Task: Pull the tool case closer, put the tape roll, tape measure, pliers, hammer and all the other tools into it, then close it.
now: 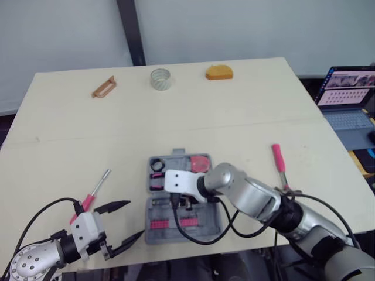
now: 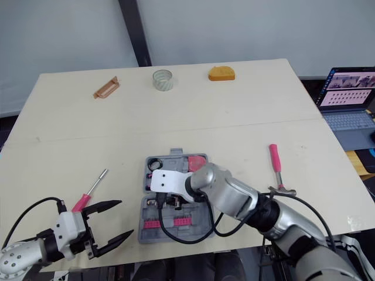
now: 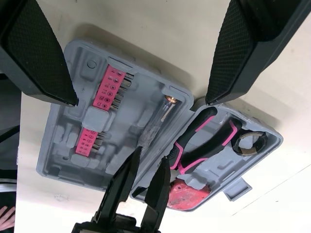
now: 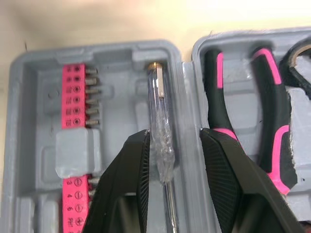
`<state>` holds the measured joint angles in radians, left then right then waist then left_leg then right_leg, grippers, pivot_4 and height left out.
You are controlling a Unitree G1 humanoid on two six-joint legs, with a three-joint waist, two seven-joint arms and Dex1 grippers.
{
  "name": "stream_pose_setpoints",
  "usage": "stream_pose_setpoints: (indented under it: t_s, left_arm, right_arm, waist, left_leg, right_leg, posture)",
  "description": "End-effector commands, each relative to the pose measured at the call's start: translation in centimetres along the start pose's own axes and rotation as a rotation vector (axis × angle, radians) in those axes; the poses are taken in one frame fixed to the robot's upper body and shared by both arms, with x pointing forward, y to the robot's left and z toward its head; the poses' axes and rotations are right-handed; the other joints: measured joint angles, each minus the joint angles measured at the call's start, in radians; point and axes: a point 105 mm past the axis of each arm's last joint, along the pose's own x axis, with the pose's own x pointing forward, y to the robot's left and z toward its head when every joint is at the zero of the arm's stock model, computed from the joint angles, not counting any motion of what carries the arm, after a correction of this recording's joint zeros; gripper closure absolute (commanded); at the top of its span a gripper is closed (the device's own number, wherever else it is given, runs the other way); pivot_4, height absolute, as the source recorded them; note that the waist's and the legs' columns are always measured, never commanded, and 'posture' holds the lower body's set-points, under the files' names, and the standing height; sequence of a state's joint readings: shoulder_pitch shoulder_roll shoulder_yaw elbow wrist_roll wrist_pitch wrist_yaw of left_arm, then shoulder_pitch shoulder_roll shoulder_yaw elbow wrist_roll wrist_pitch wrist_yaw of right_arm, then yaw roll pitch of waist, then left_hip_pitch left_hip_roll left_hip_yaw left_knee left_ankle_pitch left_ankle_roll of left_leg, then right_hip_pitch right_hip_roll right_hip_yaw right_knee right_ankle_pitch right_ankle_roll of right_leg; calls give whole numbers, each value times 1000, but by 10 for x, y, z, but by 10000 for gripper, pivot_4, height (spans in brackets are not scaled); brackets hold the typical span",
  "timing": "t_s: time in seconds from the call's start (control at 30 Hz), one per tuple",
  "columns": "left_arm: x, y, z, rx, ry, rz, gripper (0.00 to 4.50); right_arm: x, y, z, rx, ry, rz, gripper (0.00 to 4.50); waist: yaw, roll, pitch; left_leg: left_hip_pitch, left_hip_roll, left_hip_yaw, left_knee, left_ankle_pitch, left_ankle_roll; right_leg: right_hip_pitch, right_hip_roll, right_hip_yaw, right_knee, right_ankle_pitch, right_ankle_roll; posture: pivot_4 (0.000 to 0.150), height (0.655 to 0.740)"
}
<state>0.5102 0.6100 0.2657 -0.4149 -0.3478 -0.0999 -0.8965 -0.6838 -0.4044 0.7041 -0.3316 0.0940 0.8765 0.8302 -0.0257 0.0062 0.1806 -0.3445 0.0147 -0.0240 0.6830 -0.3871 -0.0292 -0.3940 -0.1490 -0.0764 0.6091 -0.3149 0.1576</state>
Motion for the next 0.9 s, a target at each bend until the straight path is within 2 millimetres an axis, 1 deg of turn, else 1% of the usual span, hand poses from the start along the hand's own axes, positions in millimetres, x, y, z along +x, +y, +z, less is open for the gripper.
stream_pose_setpoints:
  t_s: [0.03, 0.1, 0.2, 0.3, 0.53, 0.63, 0.73, 0.9]
  left_arm:
    - [3, 3, 3, 19, -10, 0, 0]
    - [5, 4, 4, 25, -16, 0, 0]
    - [9, 8, 5, 36, -23, 1, 0]
    - [9, 13, 4, 45, -25, 8, 0]
    - [10, 15, 4, 54, -29, 9, 0]
    - [10, 16, 4, 57, -28, 10, 0]
    - [9, 17, 4, 60, -24, 12, 0]
    - [8, 19, 4, 64, -22, 11, 0]
  right_arm:
    - [-16, -4, 26, -13, -251, -29, 44648]
    - [-17, -4, 19, 32, -314, -27, 44648]
    - [-12, 1, -6, 43, -294, 1, 44648]
    - [-6, 3, -19, 56, -279, 25, 44648]
    - [7, 3, -29, 66, -262, 26, 44648]
    - [10, 3, -34, 68, -248, 26, 44648]
    - [13, 2, -44, 63, -211, 15, 44648]
    - [16, 2, -51, 68, -192, 13, 44648]
  waist:
    - [-1, 0, 0]
    - [-2, -1, 0]
    - [-2, -1, -1]
    - [-2, -1, -1]
    - [-3, -1, -1]
    - [-1, -1, -1]
    - [-1, -1, -1]
    - [-2, -1, -1]
  left_leg:
    - [0, 0, 0, 0, 0, 0]
    - [1, 0, 2, 0, 0, 0]
    - [2, 0, 3, 0, 0, 0]
    - [3, 0, 4, 0, 0, 0]
    - [4, 1, 5, 0, 0, 0]
    - [4, 1, 5, 0, 0, 0]
    - [4, 1, 5, 0, 0, 0]
    - [5, 1, 5, 0, 0, 0]
  right_leg:
    - [0, 0, 0, 0, 0, 0]
    - [0, 0, 0, 0, 0, 0]
    - [1, 0, 0, 1, 0, 0]
    - [1, 0, 0, 1, 0, 0]
    - [1, 0, 0, 1, 0, 0]
    - [1, 0, 0, 1, 0, 0]
    - [1, 0, 0, 1, 0, 0]
    - [1, 0, 0, 1, 0, 0]
  posture:
    - [1500, 7400]
    - [1500, 7400]
    - [1500, 7400]
    - [1500, 7400]
    - [1500, 7400]
    - [1500, 7400]
    - [1500, 7400]
    - [1500, 7400]
